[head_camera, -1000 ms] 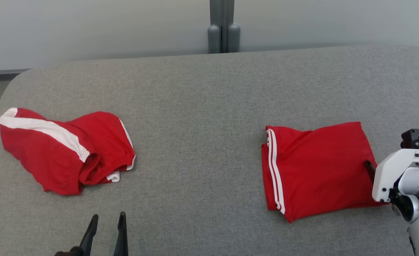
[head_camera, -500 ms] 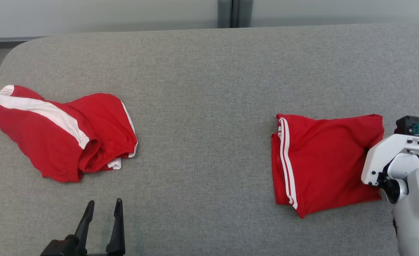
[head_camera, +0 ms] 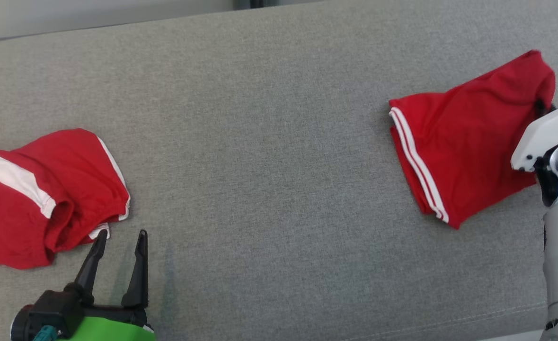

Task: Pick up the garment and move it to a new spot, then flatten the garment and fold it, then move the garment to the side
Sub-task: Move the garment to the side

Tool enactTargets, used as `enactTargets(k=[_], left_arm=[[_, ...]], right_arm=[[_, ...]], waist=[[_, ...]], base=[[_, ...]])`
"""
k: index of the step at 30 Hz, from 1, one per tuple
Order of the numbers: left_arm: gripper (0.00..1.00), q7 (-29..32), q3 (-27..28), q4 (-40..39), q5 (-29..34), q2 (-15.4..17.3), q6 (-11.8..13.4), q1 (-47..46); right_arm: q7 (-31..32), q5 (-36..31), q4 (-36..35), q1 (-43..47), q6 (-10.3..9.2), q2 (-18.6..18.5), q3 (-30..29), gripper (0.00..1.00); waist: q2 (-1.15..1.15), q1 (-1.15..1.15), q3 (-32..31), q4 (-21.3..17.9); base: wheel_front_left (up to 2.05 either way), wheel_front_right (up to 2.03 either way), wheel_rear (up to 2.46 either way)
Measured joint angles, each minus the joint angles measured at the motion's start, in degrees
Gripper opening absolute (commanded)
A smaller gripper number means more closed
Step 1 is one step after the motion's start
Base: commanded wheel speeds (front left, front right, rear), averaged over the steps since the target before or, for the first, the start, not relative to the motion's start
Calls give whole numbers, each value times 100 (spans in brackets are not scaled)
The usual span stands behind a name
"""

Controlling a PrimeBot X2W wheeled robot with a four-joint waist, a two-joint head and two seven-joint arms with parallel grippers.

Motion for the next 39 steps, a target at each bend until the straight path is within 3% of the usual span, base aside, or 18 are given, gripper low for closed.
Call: enactTargets(k=[9, 21, 22, 23, 30, 39], left_arm=[[100, 0, -115, -382, -107, 594, -1, -485], [100, -8, 43, -546, -181, 754, -5, -464], [100, -8, 47, -547, -188, 754, -5, -464], [100, -9, 55, -544, -188, 751, -7, -465], [100, -7, 91, -439, -188, 479, -5, -470], [100, -1, 124, 22, -132, -188, -5, -185]], right_arm=[[-258, -972, -342, -1054, 0, -148, -1181, 0], [-226, -2003, -371, -1750, 0, -542, -2217, 0], [-287, -2112, -374, -1782, 1, -541, -2225, 32], [-342, -2201, -370, -1821, 0, -528, -2250, 100], [-1109, -2654, -337, -1833, 0, -505, -2047, 100], [-2261, -1980, -520, -793, 0, -146, -758, 100]], waist=[[0, 0, 964, -256], [0, 1, 1735, -218], [0, 1, 1753, -198], [0, 1, 1763, -183], [0, 0, 1564, -186], [0, 0, 766, -171]], base=[[0, 0, 0], [0, 0, 0], [0, 0, 0], [0, 0, 0], [0, 0, 0], [0, 0, 0]])
